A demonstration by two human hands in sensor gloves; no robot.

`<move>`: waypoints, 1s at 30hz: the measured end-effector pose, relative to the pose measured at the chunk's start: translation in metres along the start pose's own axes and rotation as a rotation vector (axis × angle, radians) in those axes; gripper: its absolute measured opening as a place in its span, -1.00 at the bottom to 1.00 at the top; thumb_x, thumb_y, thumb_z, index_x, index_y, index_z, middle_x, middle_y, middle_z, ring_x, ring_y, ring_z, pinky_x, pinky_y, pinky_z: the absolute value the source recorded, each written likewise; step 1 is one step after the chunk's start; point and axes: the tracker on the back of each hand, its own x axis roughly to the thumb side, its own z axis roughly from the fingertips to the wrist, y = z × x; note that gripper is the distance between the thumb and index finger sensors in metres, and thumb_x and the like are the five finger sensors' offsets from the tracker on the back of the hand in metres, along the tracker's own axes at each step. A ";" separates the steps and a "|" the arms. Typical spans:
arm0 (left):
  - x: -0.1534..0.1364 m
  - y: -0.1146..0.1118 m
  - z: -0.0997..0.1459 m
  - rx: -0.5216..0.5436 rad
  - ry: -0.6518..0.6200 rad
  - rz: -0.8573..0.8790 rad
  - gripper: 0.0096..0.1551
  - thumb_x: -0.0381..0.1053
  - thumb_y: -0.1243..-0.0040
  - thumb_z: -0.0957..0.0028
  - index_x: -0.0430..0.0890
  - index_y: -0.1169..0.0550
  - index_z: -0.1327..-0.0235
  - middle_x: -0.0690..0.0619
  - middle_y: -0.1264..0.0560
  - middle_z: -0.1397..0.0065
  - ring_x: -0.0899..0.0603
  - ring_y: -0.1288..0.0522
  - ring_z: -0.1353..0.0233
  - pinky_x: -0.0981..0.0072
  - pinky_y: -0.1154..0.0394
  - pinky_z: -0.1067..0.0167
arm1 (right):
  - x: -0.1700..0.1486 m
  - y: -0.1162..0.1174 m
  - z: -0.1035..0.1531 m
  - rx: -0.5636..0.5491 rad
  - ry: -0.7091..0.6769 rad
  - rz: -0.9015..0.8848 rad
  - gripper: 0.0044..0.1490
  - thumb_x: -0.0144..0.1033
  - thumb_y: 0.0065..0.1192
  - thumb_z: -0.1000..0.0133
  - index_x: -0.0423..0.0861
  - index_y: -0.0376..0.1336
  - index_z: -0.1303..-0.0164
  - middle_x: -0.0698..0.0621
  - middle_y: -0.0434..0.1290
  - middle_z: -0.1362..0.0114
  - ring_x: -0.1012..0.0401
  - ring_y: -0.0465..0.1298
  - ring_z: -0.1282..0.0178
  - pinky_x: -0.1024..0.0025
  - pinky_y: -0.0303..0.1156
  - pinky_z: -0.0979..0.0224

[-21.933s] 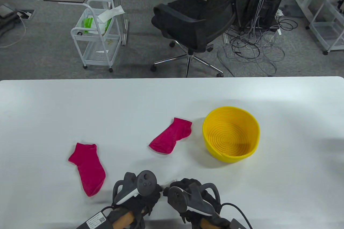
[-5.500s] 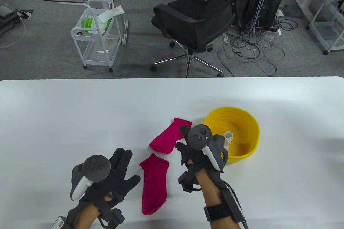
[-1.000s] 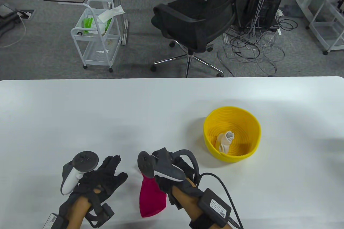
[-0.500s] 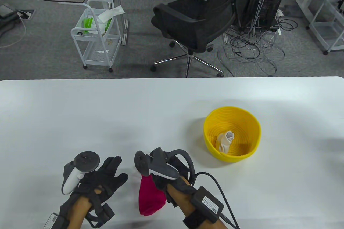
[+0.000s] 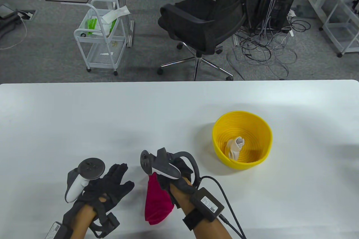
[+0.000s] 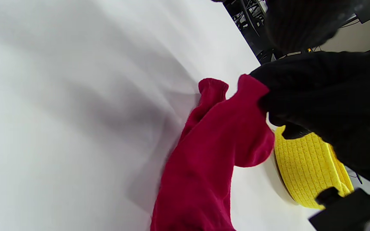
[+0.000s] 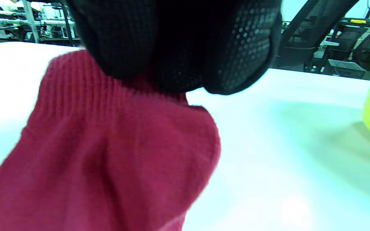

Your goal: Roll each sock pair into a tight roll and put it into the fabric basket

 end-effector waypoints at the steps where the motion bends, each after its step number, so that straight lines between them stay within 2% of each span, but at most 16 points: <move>1: 0.000 0.000 0.000 -0.001 0.000 -0.001 0.01 0.35 -0.13 0.15 0.14 0.01 -0.50 0.02 0.21 -0.65 -0.24 0.15 -0.68 -0.10 0.14 -0.48 | -0.001 0.002 -0.002 0.000 0.010 -0.003 -0.50 -0.20 0.42 0.04 0.24 0.42 -0.15 0.19 0.53 -0.35 0.31 0.66 -0.17 0.34 0.66 -0.17; 5: 0.001 -0.001 0.000 -0.003 -0.002 -0.007 0.01 0.35 -0.13 0.15 0.14 0.01 -0.50 0.02 0.21 -0.65 -0.24 0.15 -0.68 -0.10 0.14 -0.48 | -0.008 0.010 -0.008 -0.009 0.040 -0.032 -0.42 -0.13 0.33 0.01 0.27 0.33 -0.26 0.22 0.45 -0.47 0.28 0.60 -0.36 0.30 0.59 -0.33; 8: 0.002 -0.003 0.000 -0.010 -0.005 -0.020 0.01 0.35 -0.13 0.15 0.14 0.01 -0.50 0.02 0.21 -0.65 -0.24 0.14 -0.68 -0.10 0.14 -0.48 | -0.013 0.013 -0.007 -0.014 0.022 -0.067 -0.36 -0.08 0.27 0.01 0.33 0.24 -0.34 0.25 0.34 -0.58 0.25 0.49 -0.54 0.17 0.47 -0.48; 12: 0.004 -0.007 -0.001 -0.026 -0.011 -0.045 0.00 0.34 -0.14 0.15 0.13 -0.01 -0.50 0.02 0.20 -0.65 -0.24 0.14 -0.68 -0.10 0.13 -0.48 | -0.022 0.011 0.000 -0.058 -0.005 -0.077 -0.32 -0.03 0.23 0.01 0.32 0.19 -0.38 0.23 0.28 -0.62 0.20 0.41 -0.61 0.09 0.41 -0.51; 17: 0.011 -0.017 -0.004 -0.057 -0.041 -0.098 -0.02 0.32 -0.15 0.15 0.12 -0.03 -0.50 0.02 0.17 -0.66 -0.23 0.10 -0.68 -0.10 0.10 -0.49 | -0.037 0.005 0.022 -0.105 -0.056 -0.122 -0.29 0.00 0.28 0.03 0.28 0.20 -0.38 0.20 0.30 -0.60 0.17 0.42 -0.59 0.03 0.39 -0.50; 20: 0.015 -0.022 -0.006 -0.077 -0.080 -0.126 -0.05 0.28 -0.17 0.14 0.10 -0.09 -0.50 0.01 0.11 -0.66 -0.23 0.05 -0.67 -0.09 0.05 -0.49 | -0.042 0.003 0.038 -0.108 -0.081 -0.152 -0.33 -0.01 0.32 0.04 0.27 0.26 -0.34 0.20 0.39 -0.53 0.19 0.49 -0.51 0.06 0.44 -0.45; 23: 0.024 -0.030 -0.006 -0.093 -0.123 -0.178 -0.14 0.21 -0.25 0.15 0.07 -0.27 -0.46 -0.02 -0.05 -0.64 -0.24 -0.10 -0.63 -0.07 -0.09 -0.47 | -0.044 0.002 0.060 -0.079 -0.135 -0.186 -0.43 -0.03 0.37 0.06 0.26 0.38 -0.21 0.21 0.53 -0.40 0.21 0.60 -0.36 0.10 0.52 -0.34; 25: 0.030 -0.036 -0.005 -0.102 -0.155 -0.219 -0.20 0.19 -0.31 0.18 0.04 -0.41 -0.40 -0.06 -0.23 -0.58 -0.26 -0.29 -0.55 -0.04 -0.27 -0.39 | -0.043 0.004 0.069 -0.054 -0.165 -0.198 -0.47 -0.03 0.39 0.07 0.25 0.42 -0.15 0.20 0.58 -0.33 0.22 0.64 -0.28 0.12 0.55 -0.28; 30: 0.044 -0.063 -0.006 -0.162 -0.181 -0.396 -0.29 0.15 -0.37 0.21 0.03 -0.56 -0.28 -0.09 -0.47 -0.40 -0.25 -0.54 -0.30 0.00 -0.48 -0.13 | -0.034 0.018 0.099 0.042 -0.251 -0.166 -0.48 -0.01 0.43 0.09 0.27 0.45 -0.12 0.21 0.60 -0.30 0.22 0.66 -0.24 0.13 0.57 -0.24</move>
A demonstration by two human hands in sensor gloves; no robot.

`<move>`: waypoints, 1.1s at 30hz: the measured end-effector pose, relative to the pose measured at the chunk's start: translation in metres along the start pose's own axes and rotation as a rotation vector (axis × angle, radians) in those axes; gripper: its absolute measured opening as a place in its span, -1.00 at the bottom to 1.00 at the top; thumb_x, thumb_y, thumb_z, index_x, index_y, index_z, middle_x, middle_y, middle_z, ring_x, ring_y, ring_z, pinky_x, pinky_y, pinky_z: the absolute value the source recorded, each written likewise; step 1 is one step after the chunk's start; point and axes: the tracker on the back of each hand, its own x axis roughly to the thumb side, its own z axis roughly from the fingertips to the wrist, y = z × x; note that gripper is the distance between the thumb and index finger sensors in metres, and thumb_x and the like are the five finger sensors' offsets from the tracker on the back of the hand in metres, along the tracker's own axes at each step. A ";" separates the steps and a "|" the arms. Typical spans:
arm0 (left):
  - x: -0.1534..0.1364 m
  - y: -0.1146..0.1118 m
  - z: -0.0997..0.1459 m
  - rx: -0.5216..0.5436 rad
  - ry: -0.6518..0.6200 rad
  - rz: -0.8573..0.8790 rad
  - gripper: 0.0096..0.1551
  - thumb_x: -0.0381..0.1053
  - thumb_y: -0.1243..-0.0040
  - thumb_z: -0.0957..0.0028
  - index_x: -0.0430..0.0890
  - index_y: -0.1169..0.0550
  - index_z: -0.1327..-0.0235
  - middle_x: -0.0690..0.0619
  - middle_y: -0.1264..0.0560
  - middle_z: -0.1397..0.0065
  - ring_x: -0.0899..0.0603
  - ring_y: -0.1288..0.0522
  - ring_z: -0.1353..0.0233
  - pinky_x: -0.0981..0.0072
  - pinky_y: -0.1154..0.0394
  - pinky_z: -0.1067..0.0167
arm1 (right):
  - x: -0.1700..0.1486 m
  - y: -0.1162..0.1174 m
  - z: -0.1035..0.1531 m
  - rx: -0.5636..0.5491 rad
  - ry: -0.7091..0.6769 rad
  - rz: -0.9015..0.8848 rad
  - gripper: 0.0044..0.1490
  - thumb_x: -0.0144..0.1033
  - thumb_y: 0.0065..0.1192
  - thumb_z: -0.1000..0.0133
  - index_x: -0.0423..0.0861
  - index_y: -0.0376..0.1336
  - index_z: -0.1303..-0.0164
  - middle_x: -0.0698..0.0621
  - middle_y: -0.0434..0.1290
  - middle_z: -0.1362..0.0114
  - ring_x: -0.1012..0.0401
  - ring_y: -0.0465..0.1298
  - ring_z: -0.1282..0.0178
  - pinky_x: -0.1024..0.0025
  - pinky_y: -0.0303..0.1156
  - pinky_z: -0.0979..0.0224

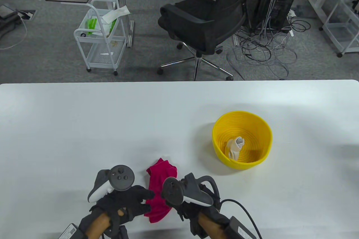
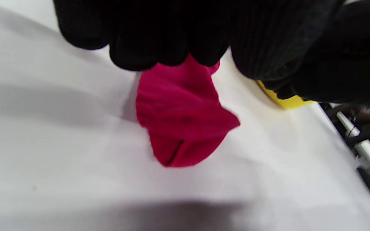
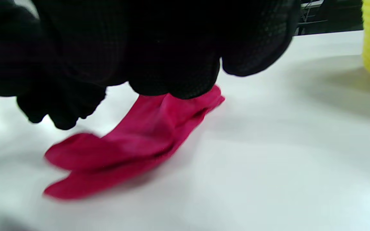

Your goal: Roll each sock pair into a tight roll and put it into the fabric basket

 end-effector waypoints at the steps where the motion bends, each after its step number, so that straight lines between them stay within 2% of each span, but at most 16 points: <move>1: 0.002 -0.004 -0.002 -0.017 0.005 -0.028 -0.30 0.15 -0.37 0.21 0.03 -0.57 -0.27 -0.08 -0.48 -0.38 -0.24 -0.56 -0.28 0.00 -0.49 -0.11 | 0.002 0.004 0.003 0.010 -0.011 0.015 -0.48 0.00 0.43 0.09 0.28 0.45 -0.12 0.22 0.60 -0.30 0.23 0.66 -0.24 0.13 0.57 -0.24; 5: 0.006 -0.013 -0.010 -0.017 0.008 -0.097 -0.33 0.14 -0.36 0.21 0.00 -0.60 -0.23 -0.08 -0.55 -0.30 -0.22 -0.61 -0.17 0.01 -0.51 -0.03 | 0.002 0.024 0.007 0.004 0.001 0.099 -0.45 0.00 0.43 0.09 0.29 0.42 -0.15 0.23 0.57 -0.35 0.23 0.64 -0.29 0.12 0.56 -0.26; 10: 0.007 -0.020 -0.016 -0.012 0.000 -0.139 -0.40 0.13 -0.34 0.19 0.02 -0.66 -0.16 -0.08 -0.62 -0.19 -0.20 -0.65 -0.07 0.02 -0.53 0.01 | -0.004 0.033 0.003 0.024 0.008 0.049 -0.43 0.01 0.44 0.10 0.30 0.41 -0.17 0.24 0.55 -0.38 0.22 0.63 -0.30 0.11 0.55 -0.27; 20: 0.006 -0.026 -0.027 0.022 -0.013 -0.170 -0.46 0.12 -0.32 0.18 0.02 -0.71 -0.07 -0.03 -0.67 -0.07 -0.16 -0.68 0.05 0.06 -0.55 0.09 | 0.000 0.052 -0.005 0.073 0.029 0.107 -0.39 0.06 0.46 0.13 0.25 0.41 -0.17 0.23 0.56 -0.37 0.22 0.63 -0.30 0.10 0.55 -0.28; 27: 0.006 -0.024 -0.024 0.006 -0.022 -0.143 -0.40 0.16 -0.31 0.19 -0.02 -0.69 -0.12 -0.06 -0.66 -0.10 -0.18 -0.68 0.03 0.04 -0.55 0.08 | 0.009 0.063 -0.008 -0.041 0.071 0.151 -0.27 0.16 0.56 0.27 0.19 0.43 -0.13 0.18 0.57 -0.28 0.22 0.64 -0.19 0.07 0.54 -0.27; 29: 0.007 -0.022 -0.021 0.020 -0.019 -0.149 -0.39 0.17 -0.33 0.21 -0.02 -0.70 -0.10 -0.08 -0.69 -0.10 -0.19 -0.71 0.04 0.03 -0.57 0.11 | 0.010 0.063 -0.009 -0.058 0.078 0.150 -0.31 0.14 0.55 0.25 0.19 0.44 -0.10 0.17 0.58 -0.25 0.22 0.64 -0.17 0.07 0.54 -0.26; 31: 0.009 -0.021 -0.019 0.027 -0.019 -0.157 -0.40 0.17 -0.34 0.22 -0.02 -0.72 -0.08 -0.08 -0.71 -0.10 -0.19 -0.73 0.05 0.03 -0.58 0.12 | 0.008 0.063 -0.010 -0.083 0.088 0.135 -0.45 0.08 0.48 0.16 0.21 0.46 -0.05 0.19 0.60 -0.21 0.24 0.66 -0.14 0.09 0.55 -0.25; 33: 0.010 -0.022 -0.018 0.033 -0.010 -0.176 -0.39 0.18 -0.35 0.23 0.00 -0.71 -0.10 -0.07 -0.66 -0.16 -0.19 -0.69 -0.03 0.03 -0.55 0.08 | 0.005 0.063 -0.011 -0.071 0.105 0.092 -0.49 0.07 0.44 0.13 0.21 0.47 -0.03 0.20 0.60 -0.20 0.24 0.65 -0.13 0.08 0.54 -0.25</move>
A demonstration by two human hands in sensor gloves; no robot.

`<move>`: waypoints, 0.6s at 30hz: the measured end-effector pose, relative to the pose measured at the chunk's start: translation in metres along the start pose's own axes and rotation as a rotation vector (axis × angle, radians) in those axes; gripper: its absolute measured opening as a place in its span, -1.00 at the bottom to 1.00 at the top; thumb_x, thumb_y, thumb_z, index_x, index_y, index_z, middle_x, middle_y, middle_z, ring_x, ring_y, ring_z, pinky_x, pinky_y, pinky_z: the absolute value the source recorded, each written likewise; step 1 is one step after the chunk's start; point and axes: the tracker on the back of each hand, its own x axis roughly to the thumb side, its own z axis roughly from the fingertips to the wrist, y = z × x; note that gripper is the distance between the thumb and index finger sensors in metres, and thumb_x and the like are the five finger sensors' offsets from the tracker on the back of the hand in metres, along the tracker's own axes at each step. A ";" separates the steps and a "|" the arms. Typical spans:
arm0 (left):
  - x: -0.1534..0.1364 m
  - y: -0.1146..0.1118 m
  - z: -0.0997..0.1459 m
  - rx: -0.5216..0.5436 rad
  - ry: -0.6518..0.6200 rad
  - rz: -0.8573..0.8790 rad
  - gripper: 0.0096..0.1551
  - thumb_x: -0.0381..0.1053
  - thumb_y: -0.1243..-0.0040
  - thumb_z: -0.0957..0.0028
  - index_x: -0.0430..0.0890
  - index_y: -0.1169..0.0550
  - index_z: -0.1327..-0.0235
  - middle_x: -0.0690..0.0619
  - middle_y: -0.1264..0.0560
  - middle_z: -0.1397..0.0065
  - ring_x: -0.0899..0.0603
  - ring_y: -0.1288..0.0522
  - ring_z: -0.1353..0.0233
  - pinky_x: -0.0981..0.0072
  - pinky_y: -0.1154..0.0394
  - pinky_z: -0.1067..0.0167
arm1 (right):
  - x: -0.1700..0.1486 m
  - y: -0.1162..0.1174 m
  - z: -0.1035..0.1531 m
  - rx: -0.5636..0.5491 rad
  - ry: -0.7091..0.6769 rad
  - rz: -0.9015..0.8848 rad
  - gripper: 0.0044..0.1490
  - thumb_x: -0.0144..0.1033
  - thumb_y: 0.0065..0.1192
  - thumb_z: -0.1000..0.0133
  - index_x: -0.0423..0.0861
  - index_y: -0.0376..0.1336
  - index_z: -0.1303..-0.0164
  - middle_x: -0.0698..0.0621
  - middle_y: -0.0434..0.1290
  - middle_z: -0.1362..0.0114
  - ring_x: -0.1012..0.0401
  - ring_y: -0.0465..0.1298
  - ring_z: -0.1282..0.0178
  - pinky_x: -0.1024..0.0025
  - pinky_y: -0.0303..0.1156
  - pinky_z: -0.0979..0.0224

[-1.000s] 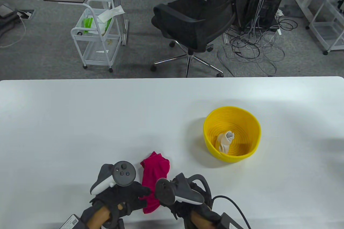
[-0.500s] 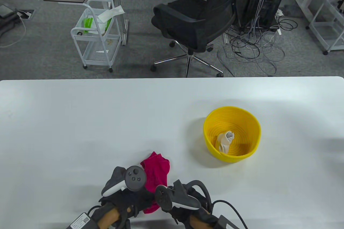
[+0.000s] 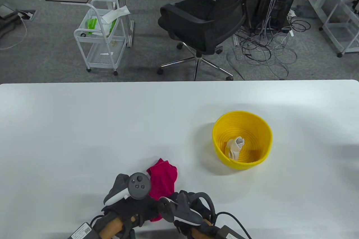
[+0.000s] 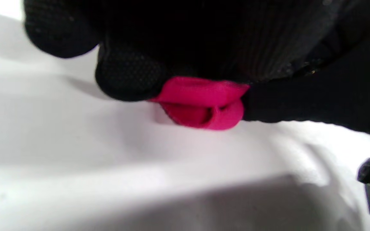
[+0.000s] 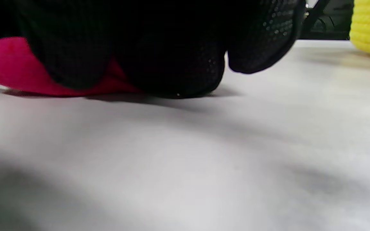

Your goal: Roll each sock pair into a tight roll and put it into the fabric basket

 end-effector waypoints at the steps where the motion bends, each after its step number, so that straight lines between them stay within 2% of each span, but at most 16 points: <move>1: 0.000 -0.002 -0.001 -0.011 0.010 -0.016 -0.38 0.18 -0.36 0.23 0.00 -0.70 -0.11 -0.07 -0.64 -0.18 -0.19 -0.68 -0.05 0.02 -0.54 0.06 | 0.000 0.000 0.000 -0.002 0.003 -0.004 -0.50 0.06 0.43 0.12 0.21 0.47 -0.03 0.20 0.60 -0.20 0.23 0.65 -0.13 0.08 0.54 -0.26; 9: 0.010 -0.011 -0.004 0.003 0.011 -0.161 -0.29 0.21 -0.48 0.34 0.03 -0.62 -0.13 -0.01 -0.58 -0.18 -0.14 -0.62 -0.06 0.04 -0.52 0.02 | -0.007 -0.001 -0.005 0.038 0.066 -0.097 -0.52 0.07 0.42 0.10 0.20 0.49 -0.01 0.21 0.61 -0.18 0.23 0.65 -0.11 0.08 0.53 -0.26; 14: 0.011 -0.012 -0.006 0.069 0.004 -0.168 -0.47 0.09 -0.41 0.23 0.02 -0.67 -0.03 -0.02 -0.63 -0.08 -0.14 -0.66 0.02 0.04 -0.54 0.06 | -0.008 -0.001 -0.005 0.040 0.069 -0.096 -0.52 0.08 0.41 0.10 0.19 0.49 -0.01 0.21 0.61 -0.18 0.23 0.65 -0.10 0.08 0.54 -0.26; 18: 0.007 -0.011 -0.008 0.053 0.011 -0.112 -0.50 0.08 -0.34 0.18 0.02 -0.67 -0.04 -0.03 -0.62 -0.08 -0.14 -0.65 0.02 0.04 -0.53 0.05 | -0.012 -0.010 -0.002 0.092 0.040 -0.114 -0.45 0.05 0.39 0.09 0.18 0.46 -0.12 0.17 0.58 -0.28 0.21 0.64 -0.20 0.06 0.52 -0.29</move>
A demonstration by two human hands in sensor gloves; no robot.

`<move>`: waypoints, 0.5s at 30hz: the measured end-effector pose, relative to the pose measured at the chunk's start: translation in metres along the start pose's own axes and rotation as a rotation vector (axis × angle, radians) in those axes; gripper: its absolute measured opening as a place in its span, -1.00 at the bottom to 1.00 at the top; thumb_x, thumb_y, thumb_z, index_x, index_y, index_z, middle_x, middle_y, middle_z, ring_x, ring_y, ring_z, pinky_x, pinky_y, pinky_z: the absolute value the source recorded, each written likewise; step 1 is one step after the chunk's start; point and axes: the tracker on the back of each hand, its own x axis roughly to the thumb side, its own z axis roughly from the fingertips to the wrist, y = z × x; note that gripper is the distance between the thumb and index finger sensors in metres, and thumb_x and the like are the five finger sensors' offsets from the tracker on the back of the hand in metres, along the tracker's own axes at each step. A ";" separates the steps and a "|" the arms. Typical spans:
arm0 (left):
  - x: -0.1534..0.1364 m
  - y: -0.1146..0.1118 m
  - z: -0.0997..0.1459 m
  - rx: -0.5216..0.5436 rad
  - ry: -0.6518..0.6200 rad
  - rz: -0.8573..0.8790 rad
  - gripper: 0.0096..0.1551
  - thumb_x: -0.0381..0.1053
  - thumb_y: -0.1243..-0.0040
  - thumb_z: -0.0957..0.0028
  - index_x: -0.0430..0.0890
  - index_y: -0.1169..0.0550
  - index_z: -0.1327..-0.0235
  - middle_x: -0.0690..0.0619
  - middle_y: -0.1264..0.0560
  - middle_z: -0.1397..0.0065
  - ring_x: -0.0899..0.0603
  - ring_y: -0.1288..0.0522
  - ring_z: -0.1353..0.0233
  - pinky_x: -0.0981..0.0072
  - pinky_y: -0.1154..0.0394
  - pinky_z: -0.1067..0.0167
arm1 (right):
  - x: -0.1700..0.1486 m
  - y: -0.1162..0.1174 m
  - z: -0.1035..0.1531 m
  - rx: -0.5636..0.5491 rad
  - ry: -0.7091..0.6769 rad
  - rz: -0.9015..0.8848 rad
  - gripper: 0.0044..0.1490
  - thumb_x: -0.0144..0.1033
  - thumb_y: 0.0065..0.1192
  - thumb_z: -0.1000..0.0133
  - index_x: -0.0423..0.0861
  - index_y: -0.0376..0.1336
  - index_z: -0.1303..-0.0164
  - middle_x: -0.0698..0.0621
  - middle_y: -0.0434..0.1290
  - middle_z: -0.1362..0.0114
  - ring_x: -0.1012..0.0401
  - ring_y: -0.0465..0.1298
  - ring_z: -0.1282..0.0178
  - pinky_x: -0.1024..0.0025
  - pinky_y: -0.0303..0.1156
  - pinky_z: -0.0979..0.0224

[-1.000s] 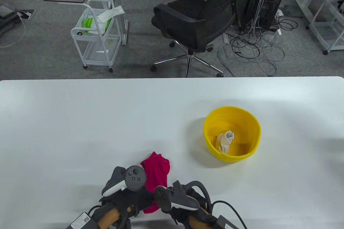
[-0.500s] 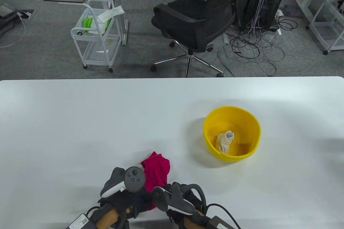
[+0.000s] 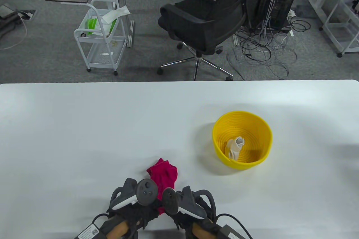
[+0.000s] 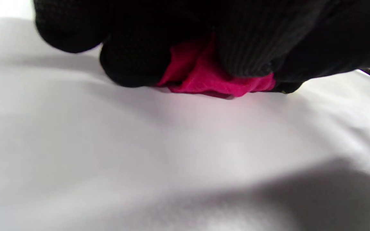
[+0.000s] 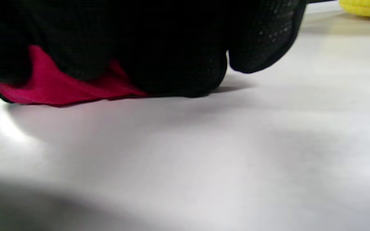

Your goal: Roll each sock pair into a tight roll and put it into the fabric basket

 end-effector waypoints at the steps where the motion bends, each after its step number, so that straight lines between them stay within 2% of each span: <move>1: -0.001 0.000 0.000 -0.002 0.003 0.016 -0.51 0.08 -0.33 0.18 0.01 -0.67 -0.04 -0.04 -0.62 -0.08 -0.15 -0.64 0.02 0.03 -0.53 0.05 | -0.001 -0.005 0.003 -0.045 -0.019 -0.007 -0.43 0.05 0.40 0.09 0.18 0.44 -0.14 0.17 0.57 -0.30 0.20 0.64 -0.22 0.06 0.52 -0.30; 5: -0.003 0.001 -0.003 -0.019 0.006 0.049 -0.51 0.08 -0.27 0.15 0.00 -0.67 -0.05 -0.05 -0.62 -0.08 -0.15 -0.64 0.03 0.02 -0.52 0.05 | 0.003 -0.019 0.013 -0.138 -0.078 -0.009 -0.49 0.05 0.45 0.12 0.22 0.49 -0.04 0.20 0.61 -0.23 0.23 0.66 -0.16 0.08 0.54 -0.27; 9: -0.006 0.001 -0.004 -0.029 0.009 0.076 -0.51 0.08 -0.24 0.13 0.00 -0.67 -0.06 -0.06 -0.62 -0.07 -0.16 -0.63 0.04 0.02 -0.52 0.05 | 0.012 -0.016 0.016 -0.088 -0.124 -0.015 -0.50 0.04 0.46 0.13 0.21 0.50 -0.03 0.21 0.62 -0.22 0.23 0.67 -0.16 0.08 0.54 -0.27; 12: -0.007 0.001 -0.005 -0.031 0.009 0.087 -0.51 0.08 -0.24 0.13 0.00 -0.67 -0.06 -0.06 -0.62 -0.07 -0.16 -0.63 0.04 0.02 -0.52 0.05 | 0.012 -0.010 0.013 -0.067 -0.106 0.042 -0.48 0.05 0.44 0.11 0.22 0.47 -0.07 0.22 0.60 -0.27 0.23 0.66 -0.21 0.08 0.53 -0.30; 15: -0.007 0.001 -0.005 -0.023 0.009 0.093 -0.49 0.12 -0.23 0.14 0.00 -0.68 -0.05 -0.05 -0.62 -0.06 -0.15 -0.64 0.06 0.03 -0.52 0.06 | 0.009 -0.003 0.009 -0.025 -0.089 0.003 -0.47 0.05 0.43 0.11 0.23 0.45 -0.09 0.22 0.59 -0.29 0.22 0.65 -0.23 0.06 0.52 -0.30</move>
